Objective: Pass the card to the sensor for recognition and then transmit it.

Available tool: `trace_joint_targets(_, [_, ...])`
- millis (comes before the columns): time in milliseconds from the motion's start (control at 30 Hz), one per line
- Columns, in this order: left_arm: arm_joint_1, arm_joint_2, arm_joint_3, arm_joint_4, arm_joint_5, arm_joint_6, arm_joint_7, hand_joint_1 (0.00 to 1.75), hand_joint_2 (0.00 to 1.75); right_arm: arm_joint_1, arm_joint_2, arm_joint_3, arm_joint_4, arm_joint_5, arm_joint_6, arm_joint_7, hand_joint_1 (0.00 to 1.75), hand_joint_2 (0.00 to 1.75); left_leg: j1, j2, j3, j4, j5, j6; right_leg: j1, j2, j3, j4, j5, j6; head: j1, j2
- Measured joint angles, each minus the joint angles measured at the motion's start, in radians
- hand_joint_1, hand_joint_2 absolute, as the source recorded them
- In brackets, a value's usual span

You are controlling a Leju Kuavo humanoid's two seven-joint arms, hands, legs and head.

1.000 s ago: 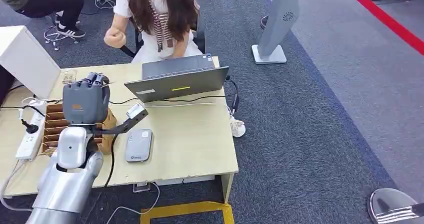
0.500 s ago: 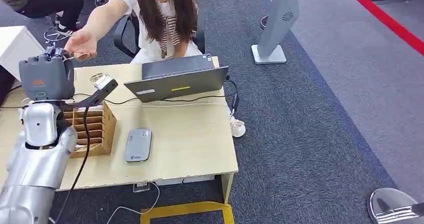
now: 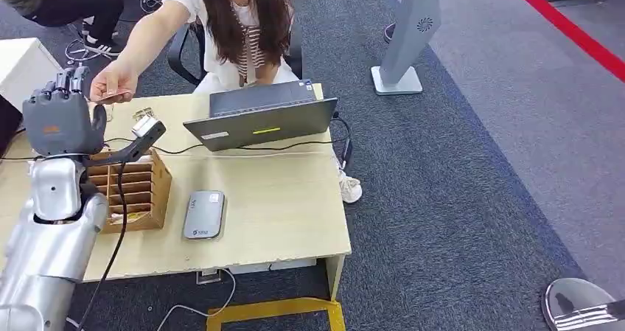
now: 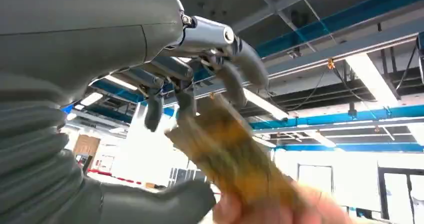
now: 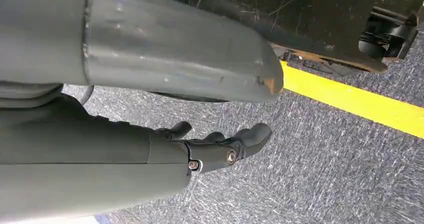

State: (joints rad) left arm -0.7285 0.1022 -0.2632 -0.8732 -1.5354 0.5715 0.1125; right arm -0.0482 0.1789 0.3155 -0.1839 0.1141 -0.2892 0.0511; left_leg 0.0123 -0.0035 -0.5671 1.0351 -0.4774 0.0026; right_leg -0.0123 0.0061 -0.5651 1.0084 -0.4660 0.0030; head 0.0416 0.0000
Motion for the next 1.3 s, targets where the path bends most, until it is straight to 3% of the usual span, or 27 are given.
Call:
trace_joint_targets(200, [0.06, -0.002, 0.0, -0.033, 0.0, 0.027, -0.03, 0.0, 1.75, 0.002, 0.0, 0.0, 0.0, 0.0, -0.008, 0.005, 0.0, 0.0, 0.0, 0.0, 0.0, 0.0, 0.0, 0.0, 0.0, 0.0, -0.001, 0.0, 0.0, 0.0, 0.0, 0.0])
trace_joint_targets(467, [0.206, -0.016, 0.014, -0.192, 0.011, 0.026, -0.087, 0.0, 1.75, 0.005, 0.001, -0.005, 0.0, -0.011, -0.022, 0.0, 0.0, 0.0, 0.0, 0.0, -0.001, 0.0, 0.0, 0.0, 0.0, 0.0, -0.001, 0.0, 0.0, 0.0, 0.0, 0.0])
trace_joint_targets(567, [0.3, -0.014, 0.015, -0.271, 0.019, 0.025, -0.098, 0.0, 1.75, 0.008, 0.003, -0.013, 0.001, -0.02, -0.029, 0.0, 0.0, 0.0, 0.0, 0.001, -0.001, 0.0, 0.0, 0.0, 0.0, 0.0, -0.001, 0.0, 0.0, 0.0, 0.0, 0.0])
trace_joint_targets(733, [0.445, 0.003, 0.017, -0.342, 0.039, -0.063, -0.09, 0.0, 1.75, 0.013, 0.003, -0.025, 0.002, -0.029, -0.034, -0.002, 0.0, 0.0, 0.0, 0.001, -0.002, 0.0, 0.0, 0.0, 0.0, 0.001, -0.003, 0.0, -0.001, 0.0, 0.0, 0.0])
trace_joint_targets(833, [0.497, 0.018, 0.019, -0.348, 0.039, -0.16, -0.067, 0.0, 1.75, 0.014, 0.003, -0.03, 0.002, -0.029, -0.035, -0.005, 0.0, 0.0, 0.0, 0.001, -0.003, -0.001, 0.0, 0.0, 0.0, 0.0, -0.003, 0.0, -0.001, 0.0, 0.0, 0.0])
trace_joint_targets(900, [0.527, 0.027, 0.021, -0.347, 0.037, -0.187, -0.054, 0.0, 1.75, 0.015, 0.003, -0.032, 0.002, -0.029, -0.035, -0.005, 0.0, 0.0, 0.0, 0.001, -0.003, -0.001, 0.0, 0.0, 0.0, 0.001, -0.004, 0.0, 0.0, 0.0, 0.0, 0.0])
trace_joint_targets(1300, [0.574, 0.06, 0.059, -0.278, 0.032, -0.216, -0.009, 0.0, 1.75, 0.016, 0.002, -0.037, 0.005, -0.018, -0.007, -0.031, 0.0, 0.0, 0.0, 0.001, -0.003, -0.001, 0.0, 0.0, 0.0, 0.0, -0.004, 0.0, 0.0, 0.0, 0.0, 0.0])
